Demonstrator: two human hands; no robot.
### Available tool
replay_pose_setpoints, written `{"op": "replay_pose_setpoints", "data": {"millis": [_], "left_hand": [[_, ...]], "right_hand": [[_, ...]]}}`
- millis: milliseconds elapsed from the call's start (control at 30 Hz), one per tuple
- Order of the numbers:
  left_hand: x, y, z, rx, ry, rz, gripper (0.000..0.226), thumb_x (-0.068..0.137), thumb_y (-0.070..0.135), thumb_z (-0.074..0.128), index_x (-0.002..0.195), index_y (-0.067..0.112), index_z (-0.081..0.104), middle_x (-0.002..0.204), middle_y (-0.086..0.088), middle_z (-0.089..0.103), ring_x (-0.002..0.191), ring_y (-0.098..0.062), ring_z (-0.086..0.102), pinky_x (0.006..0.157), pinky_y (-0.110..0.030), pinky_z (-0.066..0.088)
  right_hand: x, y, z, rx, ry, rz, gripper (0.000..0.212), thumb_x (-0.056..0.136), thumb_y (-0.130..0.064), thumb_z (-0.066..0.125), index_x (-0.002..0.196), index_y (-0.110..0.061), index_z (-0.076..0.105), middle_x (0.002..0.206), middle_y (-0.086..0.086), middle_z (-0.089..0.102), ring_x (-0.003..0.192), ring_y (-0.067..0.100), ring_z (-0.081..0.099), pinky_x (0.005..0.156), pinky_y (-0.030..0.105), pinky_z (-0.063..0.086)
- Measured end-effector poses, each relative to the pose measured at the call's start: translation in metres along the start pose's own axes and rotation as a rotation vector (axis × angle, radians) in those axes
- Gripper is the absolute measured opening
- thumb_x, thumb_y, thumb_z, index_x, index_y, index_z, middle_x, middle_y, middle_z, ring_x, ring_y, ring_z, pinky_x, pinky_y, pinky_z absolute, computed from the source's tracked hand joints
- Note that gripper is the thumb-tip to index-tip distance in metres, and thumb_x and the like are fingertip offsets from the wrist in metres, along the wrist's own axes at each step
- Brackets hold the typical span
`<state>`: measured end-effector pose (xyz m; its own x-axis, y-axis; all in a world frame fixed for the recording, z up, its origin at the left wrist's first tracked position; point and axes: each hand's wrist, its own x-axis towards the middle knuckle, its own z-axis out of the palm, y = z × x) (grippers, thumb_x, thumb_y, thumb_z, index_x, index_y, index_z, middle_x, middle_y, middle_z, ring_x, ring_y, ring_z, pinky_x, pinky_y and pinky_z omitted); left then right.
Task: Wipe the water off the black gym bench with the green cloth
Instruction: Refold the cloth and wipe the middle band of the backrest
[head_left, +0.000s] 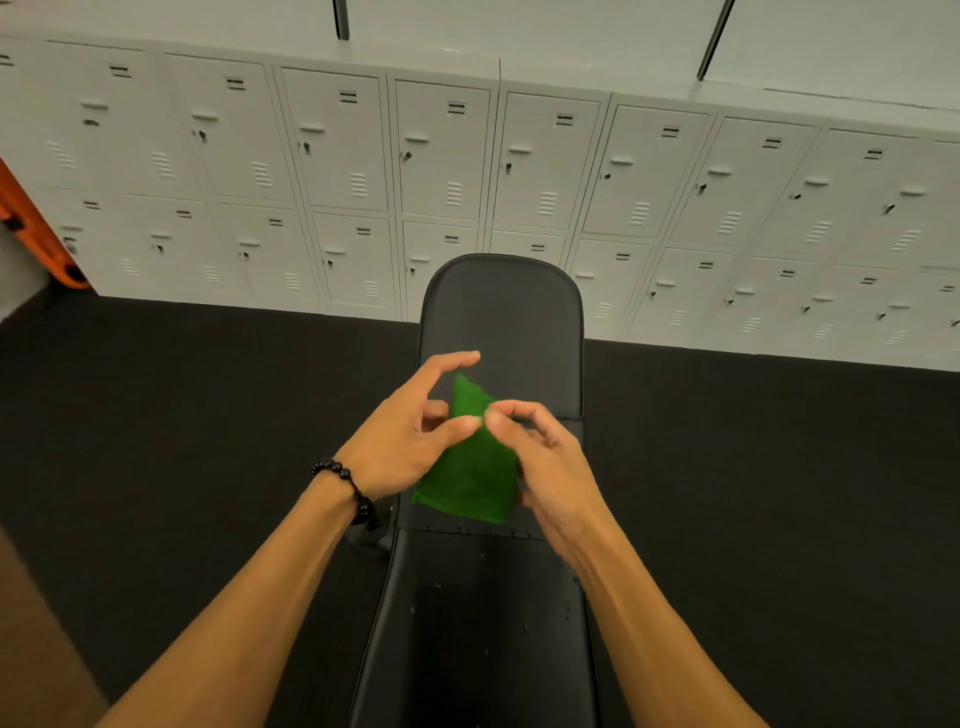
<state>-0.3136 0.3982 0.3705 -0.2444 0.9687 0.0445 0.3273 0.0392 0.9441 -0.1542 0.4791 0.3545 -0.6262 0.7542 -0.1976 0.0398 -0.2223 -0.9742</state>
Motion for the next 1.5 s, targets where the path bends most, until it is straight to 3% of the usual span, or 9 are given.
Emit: {"op": "replay_pose_setpoints", "data": {"millis": [167, 333, 467, 733, 900, 1033, 1133, 1300, 1500], "left_hand": [[-0.004, -0.008, -0.009, -0.013, -0.019, -0.067, 0.036, 0.088, 0.019, 0.071, 0.122, 0.025, 0.065, 0.109, 0.003, 0.073, 0.103, -0.010, 0.069, 0.094, -0.039, 0.055], [-0.002, -0.019, -0.005, 0.326, -0.210, -0.168, 0.057, 0.074, 0.033, 0.084, 0.125, 0.031, 0.060, 0.111, 0.007, 0.064, 0.098, -0.006, 0.064, 0.090, -0.030, 0.055], [0.006, -0.021, 0.017, 0.378, -0.313, -0.110, 0.025, 0.085, 0.039, 0.071, 0.100, 0.019, 0.071, 0.093, -0.008, 0.060, 0.077, -0.009, 0.055, 0.071, -0.026, 0.046], [0.039, -0.040, 0.094, -0.047, -0.234, -0.405, 0.027, 0.095, 0.030, 0.063, 0.091, 0.003, 0.066, 0.084, -0.013, 0.071, 0.075, -0.022, 0.071, 0.064, -0.035, 0.060], [0.062, -0.028, 0.095, -0.154, -0.313, -0.497, 0.035, 0.101, 0.035, 0.051, 0.110, 0.005, 0.067, 0.097, -0.010, 0.076, 0.084, -0.018, 0.072, 0.078, -0.037, 0.057], [0.095, -0.040, 0.060, 0.302, 0.112, -0.196, 0.018, 0.095, 0.032, 0.061, 0.102, 0.017, 0.070, 0.097, 0.004, 0.074, 0.090, -0.010, 0.069, 0.089, -0.026, 0.053], [0.120, -0.062, 0.052, 0.601, 0.235, 0.019, 0.029, 0.094, 0.040, 0.060, 0.120, 0.025, 0.061, 0.121, 0.003, 0.063, 0.116, -0.017, 0.057, 0.101, -0.033, 0.043], [0.133, -0.102, 0.072, 0.995, 0.047, 0.107, 0.058, 0.095, 0.061, 0.039, 0.149, 0.045, 0.026, 0.163, -0.001, 0.013, 0.152, -0.024, -0.001, 0.118, -0.060, -0.003], [0.134, -0.131, 0.074, 1.247, 0.153, 0.244, 0.065, 0.093, 0.067, 0.032, 0.153, 0.043, 0.022, 0.165, -0.004, 0.011, 0.152, -0.026, 0.001, 0.116, -0.064, 0.003]], "right_hand": [[-0.006, 0.028, 0.003, -0.163, -0.140, -0.053, 0.061, 0.073, -0.014, 0.087, 0.127, -0.030, 0.062, 0.111, -0.003, 0.071, 0.103, 0.014, 0.069, 0.088, 0.037, 0.059], [-0.007, 0.037, -0.012, -0.568, 0.001, -0.161, 0.025, 0.076, -0.037, 0.084, 0.098, -0.029, 0.073, 0.090, -0.002, 0.058, 0.079, 0.008, 0.057, 0.072, 0.022, 0.044], [-0.016, 0.053, -0.045, -0.154, -0.086, -0.015, 0.019, 0.081, -0.025, 0.081, 0.096, -0.018, 0.073, 0.101, 0.009, 0.069, 0.096, 0.022, 0.068, 0.081, 0.034, 0.054], [-0.034, 0.094, -0.070, -0.556, 0.081, -0.285, 0.099, 0.068, -0.065, 0.079, 0.149, -0.037, 0.029, 0.144, -0.015, 0.033, 0.133, -0.002, 0.038, 0.104, 0.014, 0.040], [-0.010, 0.108, -0.080, -0.300, 0.326, -0.297, 0.052, 0.094, -0.032, 0.067, 0.141, -0.035, 0.045, 0.128, -0.016, 0.058, 0.120, 0.010, 0.059, 0.098, 0.046, 0.052], [0.031, 0.085, -0.106, -0.338, 0.613, -0.305, 0.041, 0.096, -0.031, 0.063, 0.134, -0.035, 0.049, 0.118, -0.017, 0.060, 0.108, -0.004, 0.058, 0.098, 0.030, 0.050], [0.069, 0.078, -0.107, -0.550, 0.525, -0.312, 0.054, 0.099, -0.034, 0.057, 0.149, -0.035, 0.037, 0.132, -0.004, 0.047, 0.109, -0.014, 0.047, 0.090, 0.004, 0.039], [0.069, 0.135, -0.087, -0.862, 0.456, -0.364, 0.060, 0.097, -0.023, 0.060, 0.150, -0.038, 0.037, 0.158, 0.006, 0.021, 0.140, 0.026, 0.033, 0.109, 0.043, 0.043], [0.011, 0.199, -0.082, -0.835, 0.450, -0.392, 0.057, 0.095, -0.027, 0.056, 0.148, -0.041, 0.039, 0.161, -0.001, 0.014, 0.145, 0.024, 0.027, 0.110, 0.042, 0.042]]}}
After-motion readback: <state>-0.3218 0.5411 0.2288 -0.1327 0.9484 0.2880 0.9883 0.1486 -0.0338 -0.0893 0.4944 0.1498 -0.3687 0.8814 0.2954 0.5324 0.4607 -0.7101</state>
